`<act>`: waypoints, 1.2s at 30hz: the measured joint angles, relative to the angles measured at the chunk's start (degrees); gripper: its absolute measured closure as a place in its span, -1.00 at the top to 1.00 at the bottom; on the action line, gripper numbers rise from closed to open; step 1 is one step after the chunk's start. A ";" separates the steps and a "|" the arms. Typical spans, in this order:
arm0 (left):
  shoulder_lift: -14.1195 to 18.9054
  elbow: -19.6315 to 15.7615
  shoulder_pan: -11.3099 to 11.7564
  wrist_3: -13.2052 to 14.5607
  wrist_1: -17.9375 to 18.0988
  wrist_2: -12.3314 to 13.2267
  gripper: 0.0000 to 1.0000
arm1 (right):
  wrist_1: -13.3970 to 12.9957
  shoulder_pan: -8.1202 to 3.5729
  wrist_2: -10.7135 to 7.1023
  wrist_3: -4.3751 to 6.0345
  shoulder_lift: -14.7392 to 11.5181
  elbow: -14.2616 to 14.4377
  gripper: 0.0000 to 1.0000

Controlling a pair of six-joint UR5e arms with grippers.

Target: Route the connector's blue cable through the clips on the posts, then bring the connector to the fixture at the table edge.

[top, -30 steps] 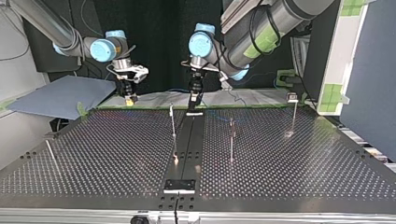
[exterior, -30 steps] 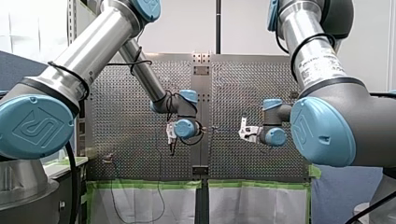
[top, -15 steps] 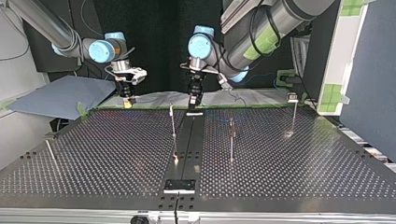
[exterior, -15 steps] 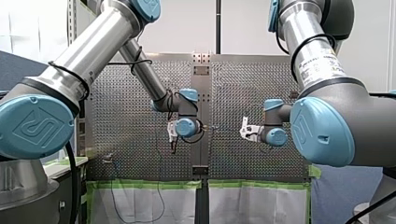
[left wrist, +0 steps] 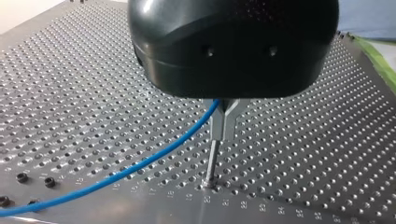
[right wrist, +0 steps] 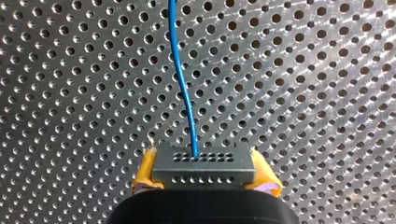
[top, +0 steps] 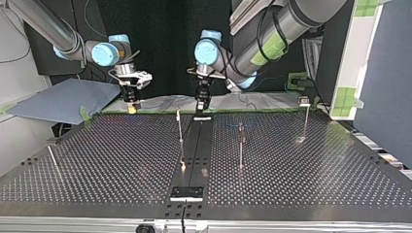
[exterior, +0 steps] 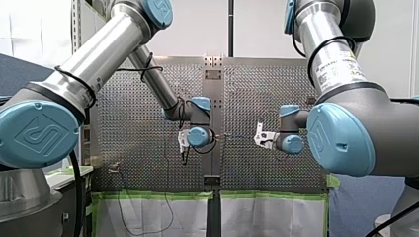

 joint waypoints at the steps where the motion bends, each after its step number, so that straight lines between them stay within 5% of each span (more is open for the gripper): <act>1: 0.00 0.05 0.03 -0.01 -0.01 -0.01 -1.00 | -0.02 -0.03 0.00 -0.01 0.00 -0.02 -0.96; 36: -2.76 4.07 0.79 -0.72 -2.68 0.92 -1.00 | 0.29 -0.58 0.29 0.04 0.19 -1.20 -0.96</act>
